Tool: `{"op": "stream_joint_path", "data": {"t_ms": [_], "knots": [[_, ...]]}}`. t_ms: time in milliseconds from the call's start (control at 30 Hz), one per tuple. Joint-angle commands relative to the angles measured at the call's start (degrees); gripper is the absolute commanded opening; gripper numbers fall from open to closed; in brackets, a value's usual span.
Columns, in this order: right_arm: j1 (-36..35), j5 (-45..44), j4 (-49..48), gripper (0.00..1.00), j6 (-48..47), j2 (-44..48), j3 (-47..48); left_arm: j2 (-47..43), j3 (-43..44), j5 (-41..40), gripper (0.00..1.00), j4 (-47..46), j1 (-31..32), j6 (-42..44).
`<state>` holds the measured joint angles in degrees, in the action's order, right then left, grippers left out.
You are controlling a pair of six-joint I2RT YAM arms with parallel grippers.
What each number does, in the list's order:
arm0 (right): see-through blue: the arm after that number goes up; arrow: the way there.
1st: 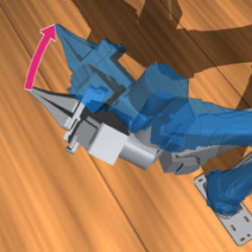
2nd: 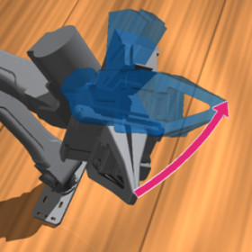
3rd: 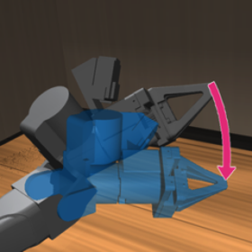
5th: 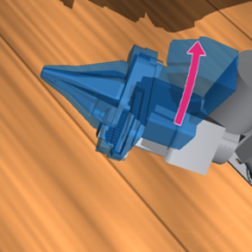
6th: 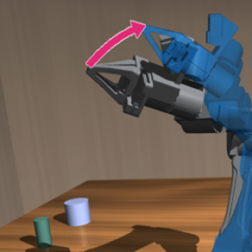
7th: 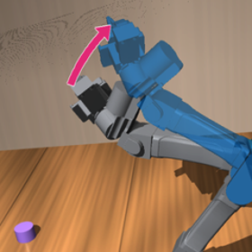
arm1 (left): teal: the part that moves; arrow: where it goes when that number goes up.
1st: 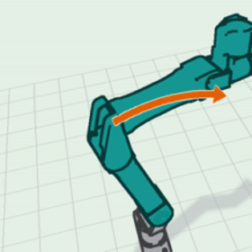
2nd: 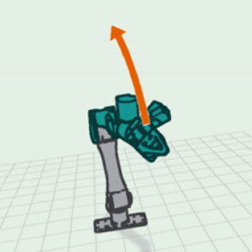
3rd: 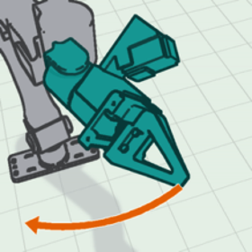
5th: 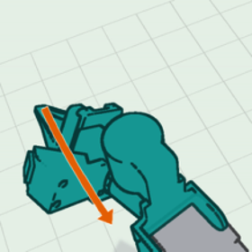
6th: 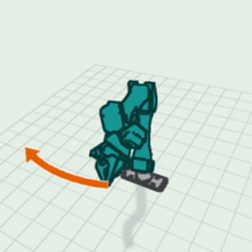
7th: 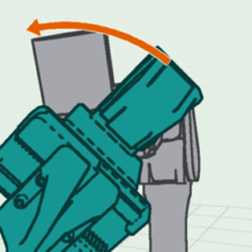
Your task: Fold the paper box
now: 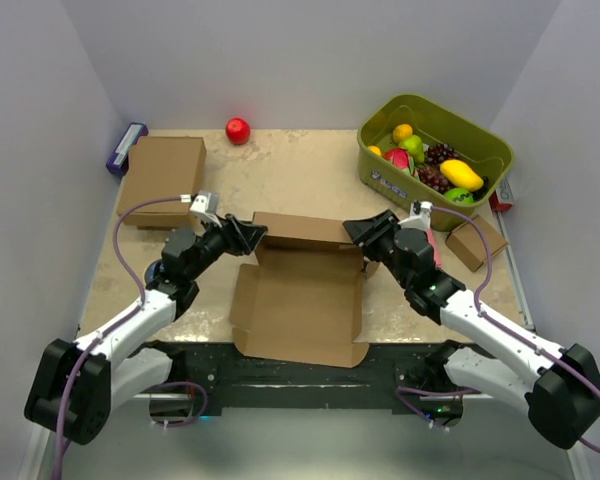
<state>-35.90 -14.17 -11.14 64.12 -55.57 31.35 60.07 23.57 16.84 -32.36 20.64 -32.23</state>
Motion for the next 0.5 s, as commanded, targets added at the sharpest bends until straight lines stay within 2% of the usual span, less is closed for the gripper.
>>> {"op": "stream_joint_path", "data": {"t_ms": [0, 200, 333, 467], "knots": [[0.1, 1.7, -5.0, 0.41, 2.0, -0.5, -0.7, -4.4, 3.1, 0.1, 0.63, 8.1, 1.9, 0.7], [1.5, 2.3, -7.0, 0.29, 2.5, -1.7, -1.1, -9.2, 11.7, -2.4, 0.69, 24.2, 2.0, 6.0], [2.0, 2.6, -8.4, 0.23, 2.9, -3.2, -0.8, -9.0, 18.9, -3.7, 0.70, 37.2, 2.1, 16.8], [2.0, 2.8, -9.3, 0.14, 3.6, -5.1, 0.2, -5.9, 24.4, -4.0, 0.69, 42.5, 4.7, 26.9]]}}
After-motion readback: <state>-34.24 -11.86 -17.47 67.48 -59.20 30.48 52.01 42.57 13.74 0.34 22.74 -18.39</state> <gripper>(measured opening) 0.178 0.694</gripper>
